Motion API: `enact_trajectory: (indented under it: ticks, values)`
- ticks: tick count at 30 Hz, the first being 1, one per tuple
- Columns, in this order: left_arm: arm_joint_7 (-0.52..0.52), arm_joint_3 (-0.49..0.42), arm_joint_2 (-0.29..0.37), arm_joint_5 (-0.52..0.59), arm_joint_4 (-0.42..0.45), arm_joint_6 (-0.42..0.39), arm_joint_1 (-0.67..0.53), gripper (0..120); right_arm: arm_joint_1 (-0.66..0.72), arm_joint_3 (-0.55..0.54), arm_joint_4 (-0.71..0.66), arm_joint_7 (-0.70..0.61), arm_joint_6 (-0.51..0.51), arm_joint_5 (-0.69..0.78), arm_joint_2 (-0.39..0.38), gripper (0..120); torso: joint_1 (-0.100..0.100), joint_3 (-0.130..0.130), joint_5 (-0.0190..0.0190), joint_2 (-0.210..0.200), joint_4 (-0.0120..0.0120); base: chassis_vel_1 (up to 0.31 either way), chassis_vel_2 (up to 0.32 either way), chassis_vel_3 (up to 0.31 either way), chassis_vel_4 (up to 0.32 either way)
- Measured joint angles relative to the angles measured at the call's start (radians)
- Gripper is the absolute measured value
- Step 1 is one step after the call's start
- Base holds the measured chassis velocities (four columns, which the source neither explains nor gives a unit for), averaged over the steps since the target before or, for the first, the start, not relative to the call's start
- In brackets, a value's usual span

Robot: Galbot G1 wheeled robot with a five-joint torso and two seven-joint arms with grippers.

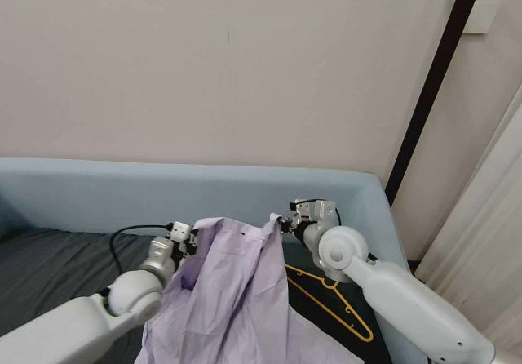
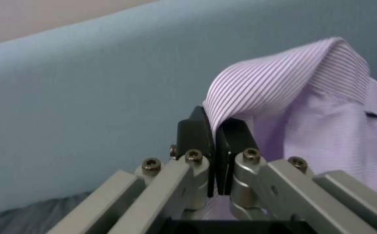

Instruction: Pick up the clothes from the sofa and hang them on the clothes hanger.

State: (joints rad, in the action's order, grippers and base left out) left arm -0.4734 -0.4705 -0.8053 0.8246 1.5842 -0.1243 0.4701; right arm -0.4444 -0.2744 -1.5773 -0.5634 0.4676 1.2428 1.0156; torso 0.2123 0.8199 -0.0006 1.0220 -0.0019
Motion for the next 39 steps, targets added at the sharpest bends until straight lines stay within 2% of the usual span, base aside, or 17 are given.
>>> enact_trajectory:
  ticks: [2, 6, 10, 13, 15, 19, 29, 34, 37, 39]
  values:
    - [-0.015, -0.014, -0.055, -0.018, -0.064, 0.005, -0.039, 0, -0.023, 0.028, 0.031, 0.018, -0.003, -0.029, -0.019, 0, 0.000, 0.000, 0.0007, 0.000, -0.0003, 0.000, 0.000, 0.000, 0.000]
    - [-0.032, -0.009, -0.085, -0.022, -0.090, -0.001, -0.052, 0, -0.042, 0.044, 0.032, 0.055, -0.010, -0.070, -0.045, 0, 0.000, 0.000, 0.0002, 0.000, -0.0003, 0.000, 0.000, 0.000, 0.000]
    - [-0.036, 0.009, -0.086, -0.028, -0.089, -0.003, -0.023, 0, -0.042, 0.049, 0.039, 0.059, -0.018, -0.082, -0.029, 0, 0.000, 0.000, 0.0000, 0.000, 0.0004, 0.000, 0.000, 0.000, 0.000]
    - [-0.036, 0.034, -0.072, -0.071, -0.087, -0.001, 0.042, 0, -0.026, 0.028, 0.109, 0.088, -0.038, -0.136, 0.033, 0, 0.000, 0.000, -0.0003, 0.000, 0.0019, 0.000, 0.000, 0.000, 0.000]
    - [-0.035, 0.037, -0.073, -0.082, -0.095, 0.000, 0.051, 0, -0.026, 0.023, 0.131, 0.097, -0.047, -0.153, 0.047, 0, 0.000, 0.000, -0.0003, 0.000, 0.0018, 0.000, 0.000, 0.000, 0.000]
    - [-0.027, 0.047, -0.084, -0.122, -0.151, 0.006, 0.067, 0, -0.027, 0.010, 0.255, 0.135, -0.096, -0.218, 0.124, 0, 0.000, 0.000, -0.0004, 0.000, 0.0003, 0.000, 0.000, 0.000, 0.000]
    - [-0.026, 0.050, -0.056, -0.138, -0.156, -0.035, 0.075, 0, -0.025, 0.011, 0.400, 0.193, -0.165, -0.266, 0.201, 0, 0.000, 0.000, -0.0003, 0.000, 0.0008, 0.000, 0.000, 0.000, 0.000]
    - [-0.024, 0.048, -0.063, -0.138, -0.167, -0.038, 0.081, 0, -0.032, 0.014, 0.435, 0.205, -0.181, -0.291, 0.224, 0, 0.000, 0.000, -0.0002, 0.000, 0.0008, 0.000, 0.000, 0.000, 0.000]
    - [-0.023, 0.044, -0.080, -0.137, -0.182, -0.038, 0.082, 0, -0.046, 0.009, 0.426, 0.203, -0.179, -0.302, 0.214, 7, 0.000, 0.000, -0.0003, 0.000, 0.0008, 0.000, 0.000, 0.000, 0.000]
    - [-0.023, 0.040, -0.094, -0.139, -0.192, -0.038, 0.083, 0, -0.060, 0.001, 0.400, 0.202, -0.169, -0.315, 0.193, 16, 0.000, 0.000, -0.0002, 0.000, 0.0004, 0.000, 0.000, 0.000, 0.000]
